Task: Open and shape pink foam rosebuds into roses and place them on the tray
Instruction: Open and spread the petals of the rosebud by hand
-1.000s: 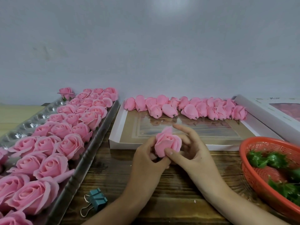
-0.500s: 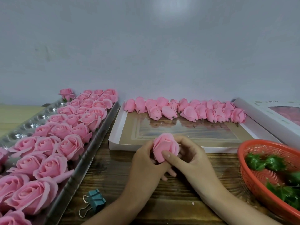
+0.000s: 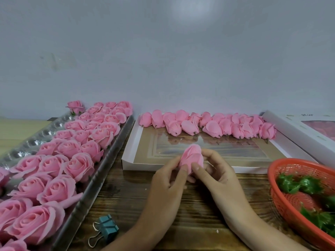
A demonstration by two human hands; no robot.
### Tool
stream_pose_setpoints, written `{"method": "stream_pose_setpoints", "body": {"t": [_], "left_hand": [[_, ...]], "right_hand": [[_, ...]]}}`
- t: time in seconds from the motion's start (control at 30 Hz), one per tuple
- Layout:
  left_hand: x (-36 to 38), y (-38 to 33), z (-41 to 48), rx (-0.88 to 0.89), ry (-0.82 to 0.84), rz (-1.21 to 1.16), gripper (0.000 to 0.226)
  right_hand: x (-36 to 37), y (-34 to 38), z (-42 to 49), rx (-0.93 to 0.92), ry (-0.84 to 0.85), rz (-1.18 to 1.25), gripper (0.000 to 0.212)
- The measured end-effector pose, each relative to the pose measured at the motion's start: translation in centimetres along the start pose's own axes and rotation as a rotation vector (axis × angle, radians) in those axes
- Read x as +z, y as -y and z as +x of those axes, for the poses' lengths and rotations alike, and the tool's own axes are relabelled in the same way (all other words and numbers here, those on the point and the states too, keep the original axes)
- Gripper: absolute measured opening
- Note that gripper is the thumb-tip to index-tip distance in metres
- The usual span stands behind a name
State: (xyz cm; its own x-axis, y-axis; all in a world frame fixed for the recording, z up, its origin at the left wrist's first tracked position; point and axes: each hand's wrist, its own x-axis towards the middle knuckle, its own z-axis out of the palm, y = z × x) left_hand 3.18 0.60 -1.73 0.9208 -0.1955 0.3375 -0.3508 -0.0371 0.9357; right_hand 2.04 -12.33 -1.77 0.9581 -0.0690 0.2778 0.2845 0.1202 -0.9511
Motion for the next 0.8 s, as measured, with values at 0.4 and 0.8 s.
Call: {"method": "stream_pose_setpoints", "body": {"t": [0.4,0.8], "left_hand": [[-0.33,0.14,0.11,0.006,-0.035,-0.109,0.043],[-0.15,-0.11,-0.19,0.026,-0.073,-0.099,0.029]], "right_hand": [[0.18,0.13,-0.04,0.02,0.019,0.107,0.029],[0.2,0.09,-0.09,-0.009,0.021,0.069,0.03]]}}
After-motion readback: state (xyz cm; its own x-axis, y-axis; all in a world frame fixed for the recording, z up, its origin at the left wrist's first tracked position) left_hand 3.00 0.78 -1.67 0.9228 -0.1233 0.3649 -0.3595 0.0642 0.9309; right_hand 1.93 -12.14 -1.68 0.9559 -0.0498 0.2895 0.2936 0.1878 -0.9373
